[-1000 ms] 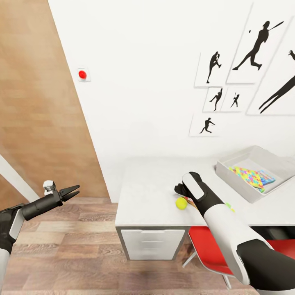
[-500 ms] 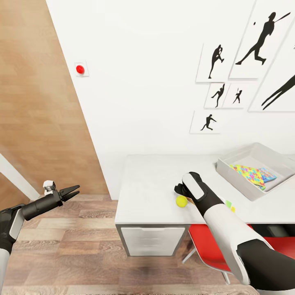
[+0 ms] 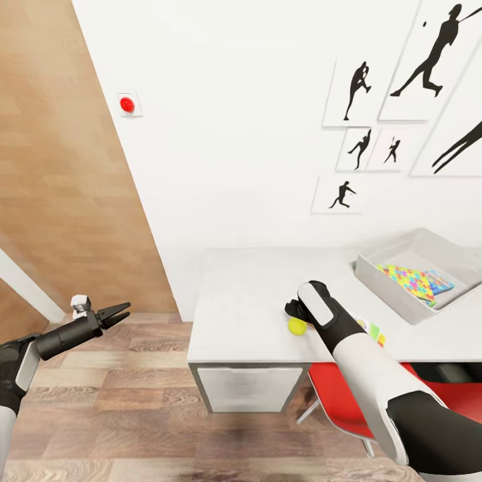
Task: Put all the toys in the child's room - the three board games (two on the bed and one on the table), the two jigsaw puzzles on the table, and the tennis ball on the table - inside the toy box on the table in the child's room.
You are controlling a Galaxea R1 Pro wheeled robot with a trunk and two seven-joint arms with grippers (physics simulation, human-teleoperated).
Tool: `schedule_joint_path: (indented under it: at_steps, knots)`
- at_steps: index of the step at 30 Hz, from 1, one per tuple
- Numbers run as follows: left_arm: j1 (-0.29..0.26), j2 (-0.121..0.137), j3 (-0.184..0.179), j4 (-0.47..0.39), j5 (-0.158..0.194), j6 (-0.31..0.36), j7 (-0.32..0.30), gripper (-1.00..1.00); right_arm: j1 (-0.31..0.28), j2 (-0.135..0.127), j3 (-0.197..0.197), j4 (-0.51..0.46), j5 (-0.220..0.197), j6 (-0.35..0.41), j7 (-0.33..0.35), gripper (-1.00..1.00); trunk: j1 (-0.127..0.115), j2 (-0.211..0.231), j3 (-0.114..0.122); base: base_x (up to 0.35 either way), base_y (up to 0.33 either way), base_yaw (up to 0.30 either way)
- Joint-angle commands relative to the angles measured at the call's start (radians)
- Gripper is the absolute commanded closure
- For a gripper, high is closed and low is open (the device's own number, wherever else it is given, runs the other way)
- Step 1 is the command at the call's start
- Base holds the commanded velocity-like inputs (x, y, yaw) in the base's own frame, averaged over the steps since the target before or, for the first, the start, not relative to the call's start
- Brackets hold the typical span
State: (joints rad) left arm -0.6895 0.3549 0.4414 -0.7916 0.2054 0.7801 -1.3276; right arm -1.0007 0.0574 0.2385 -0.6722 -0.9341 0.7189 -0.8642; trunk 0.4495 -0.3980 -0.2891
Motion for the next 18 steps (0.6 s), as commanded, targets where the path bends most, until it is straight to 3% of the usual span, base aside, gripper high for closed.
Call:
schedule_joint_path:
  at_steps: [1,18]
  knots:
    - [-0.001,0.000,0.000,0.000,0.002,0.010,-0.002,-1.00,-0.001,0.000,0.004,-0.001,-0.008,0.003,-0.009,-1.00,0.001,-0.002,-0.004,0.000,0.000,0.000]
    - [-0.001,-0.001,0.000,0.000,0.002,0.010,0.001,-1.00,-0.001,0.002,0.005,-0.005,-0.008,0.002,-0.009,-1.00,0.001,-0.002,-0.032,0.000,0.000,0.000]
